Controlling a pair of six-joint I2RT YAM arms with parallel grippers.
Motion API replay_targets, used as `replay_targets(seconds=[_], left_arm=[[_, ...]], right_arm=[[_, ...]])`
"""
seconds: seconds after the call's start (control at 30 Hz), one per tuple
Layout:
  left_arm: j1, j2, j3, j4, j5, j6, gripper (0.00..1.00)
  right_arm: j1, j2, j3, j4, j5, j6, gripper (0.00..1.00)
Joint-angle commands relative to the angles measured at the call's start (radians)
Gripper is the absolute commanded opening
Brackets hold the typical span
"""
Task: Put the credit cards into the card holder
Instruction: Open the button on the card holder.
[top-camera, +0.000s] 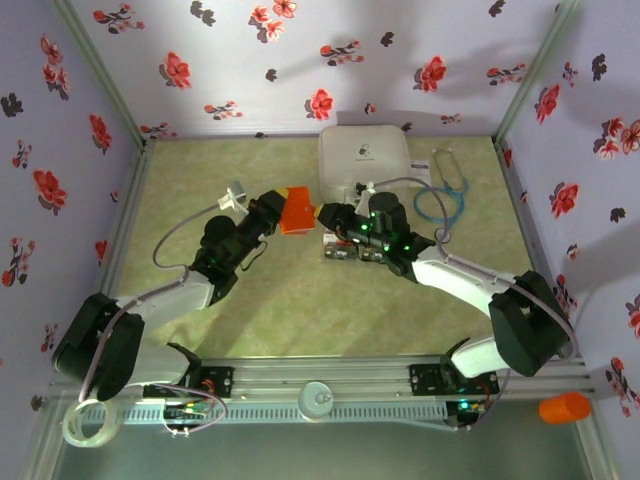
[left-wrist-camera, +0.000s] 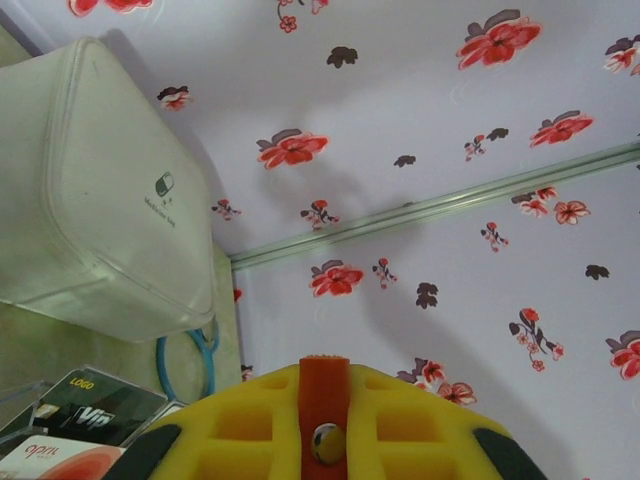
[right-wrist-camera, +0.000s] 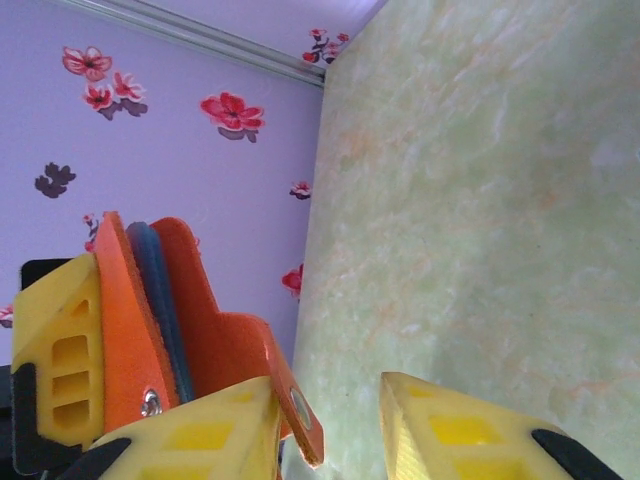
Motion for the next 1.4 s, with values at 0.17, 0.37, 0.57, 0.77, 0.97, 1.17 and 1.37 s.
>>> replay_targets(seconds=[0.17,0.37,0.57,0.77,0.97,1.17,1.37], left_arm=[[0.004,0.051,0.033,0.154,-0.028,-0.066,0.00],[0.001,0.095,0.043,0.257,-0.051,-0.126,0.00],[-0.008,0.100,0.072,0.273,-0.058,-0.137,0.00],[-0.016,0.106,0.091,0.275,-0.058,-0.140,0.00],[-0.024,0.123,0.094,0.285,-0.058,-0.146,0.00],[-0.031,0.134,0.084,0.283,-0.058,-0.142,0.00],[-0.038,0.138,0.080,0.284,-0.060,-0.141,0.00]], right_arm=[[-0.012,0.009,-0.018,0.123,-0.066,0.064,0.31],[-0.016,0.022,-0.025,0.172,-0.086,0.094,0.29],[-0.024,0.027,-0.036,0.213,-0.099,0.118,0.27],[-0.032,0.051,-0.041,0.305,-0.137,0.171,0.31],[-0.042,0.070,-0.039,0.382,-0.169,0.213,0.32],[-0.070,0.049,-0.042,0.398,-0.185,0.229,0.31],[-0.100,0.026,-0.041,0.375,-0.184,0.228,0.32]])
